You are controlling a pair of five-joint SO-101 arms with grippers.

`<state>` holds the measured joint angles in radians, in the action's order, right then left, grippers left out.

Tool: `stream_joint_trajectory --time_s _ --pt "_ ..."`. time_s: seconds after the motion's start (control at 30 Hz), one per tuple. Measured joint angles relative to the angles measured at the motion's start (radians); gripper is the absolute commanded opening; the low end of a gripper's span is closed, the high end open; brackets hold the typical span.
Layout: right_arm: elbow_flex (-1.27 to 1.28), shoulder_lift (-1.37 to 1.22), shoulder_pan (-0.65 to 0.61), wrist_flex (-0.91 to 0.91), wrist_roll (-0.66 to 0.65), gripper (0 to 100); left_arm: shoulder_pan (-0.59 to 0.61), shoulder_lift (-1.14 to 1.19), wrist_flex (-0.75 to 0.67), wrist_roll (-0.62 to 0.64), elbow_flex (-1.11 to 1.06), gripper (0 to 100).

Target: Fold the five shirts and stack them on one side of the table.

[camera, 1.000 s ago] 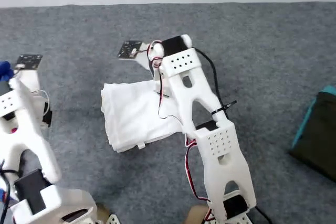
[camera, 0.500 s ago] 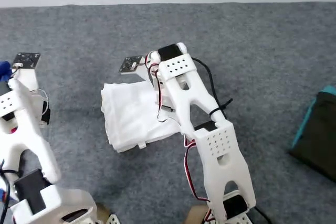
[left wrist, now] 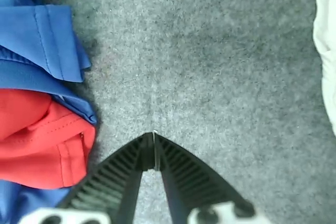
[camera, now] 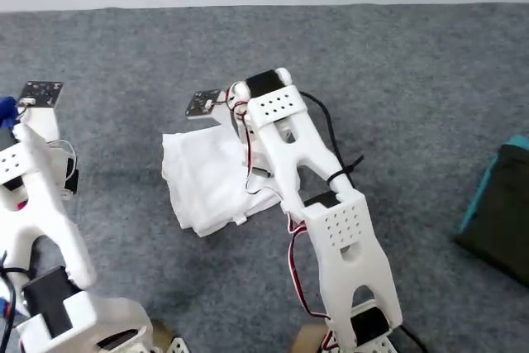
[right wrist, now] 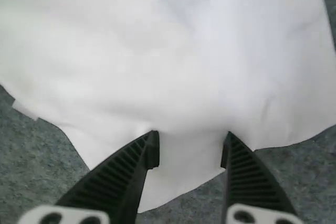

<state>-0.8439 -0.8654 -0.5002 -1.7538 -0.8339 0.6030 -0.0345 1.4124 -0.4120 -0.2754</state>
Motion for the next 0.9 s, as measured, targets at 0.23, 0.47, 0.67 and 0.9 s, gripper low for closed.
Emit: stream_joint_trajectory --time_s 0.23,0.47,0.67,0.9 --pt "0.000 0.057 -0.018 0.000 0.000 16.6 0.000 0.000 -0.003 0.000 0.000 1" --pt "0.006 0.173 -0.017 0.000 0.058 0.9 0.000 0.000 -0.003 0.000 0.000 1" --pt "0.180 0.238 0.034 0.000 0.192 1.0 0.000 0.000 -0.003 0.000 0.000 1" --pt "0.348 0.242 0.121 0.017 0.302 1.0 0.000 0.000 -0.003 0.000 0.000 1"
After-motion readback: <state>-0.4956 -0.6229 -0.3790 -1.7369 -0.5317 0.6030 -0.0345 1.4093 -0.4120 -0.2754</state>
